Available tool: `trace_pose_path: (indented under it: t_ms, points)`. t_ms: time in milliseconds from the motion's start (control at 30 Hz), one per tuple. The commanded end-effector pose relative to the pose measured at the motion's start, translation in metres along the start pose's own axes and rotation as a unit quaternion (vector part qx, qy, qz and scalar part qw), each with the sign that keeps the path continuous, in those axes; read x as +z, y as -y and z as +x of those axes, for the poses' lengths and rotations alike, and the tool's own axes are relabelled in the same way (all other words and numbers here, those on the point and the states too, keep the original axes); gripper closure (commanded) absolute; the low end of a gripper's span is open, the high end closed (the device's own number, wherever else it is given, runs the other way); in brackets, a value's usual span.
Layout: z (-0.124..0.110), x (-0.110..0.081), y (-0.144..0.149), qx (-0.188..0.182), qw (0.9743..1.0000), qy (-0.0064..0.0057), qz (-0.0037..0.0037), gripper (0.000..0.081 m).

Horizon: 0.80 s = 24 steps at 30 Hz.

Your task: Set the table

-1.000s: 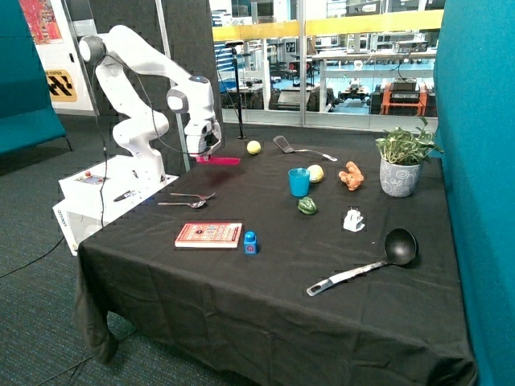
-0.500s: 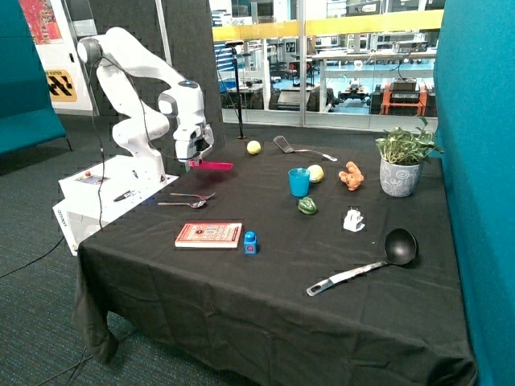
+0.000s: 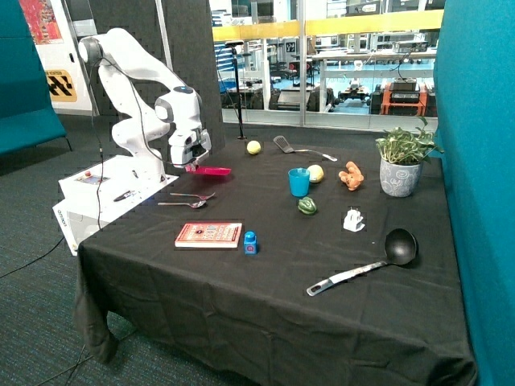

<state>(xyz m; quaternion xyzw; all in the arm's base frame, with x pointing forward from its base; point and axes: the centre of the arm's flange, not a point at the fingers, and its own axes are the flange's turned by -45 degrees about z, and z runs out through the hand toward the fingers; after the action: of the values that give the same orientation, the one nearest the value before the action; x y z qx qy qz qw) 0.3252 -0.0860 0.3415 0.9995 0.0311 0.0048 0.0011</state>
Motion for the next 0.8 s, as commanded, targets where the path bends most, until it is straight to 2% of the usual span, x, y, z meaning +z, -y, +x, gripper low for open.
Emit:
trace_pose_path:
  t_ms: [0,767]
  points:
    - [0.013,0.005,-0.01,0.004,1.0,0.0047,0.00126,0.0808]
    - [0.003,0.027,0.014,-0.012,0.9999,0.0047,0.00134,0.0808]
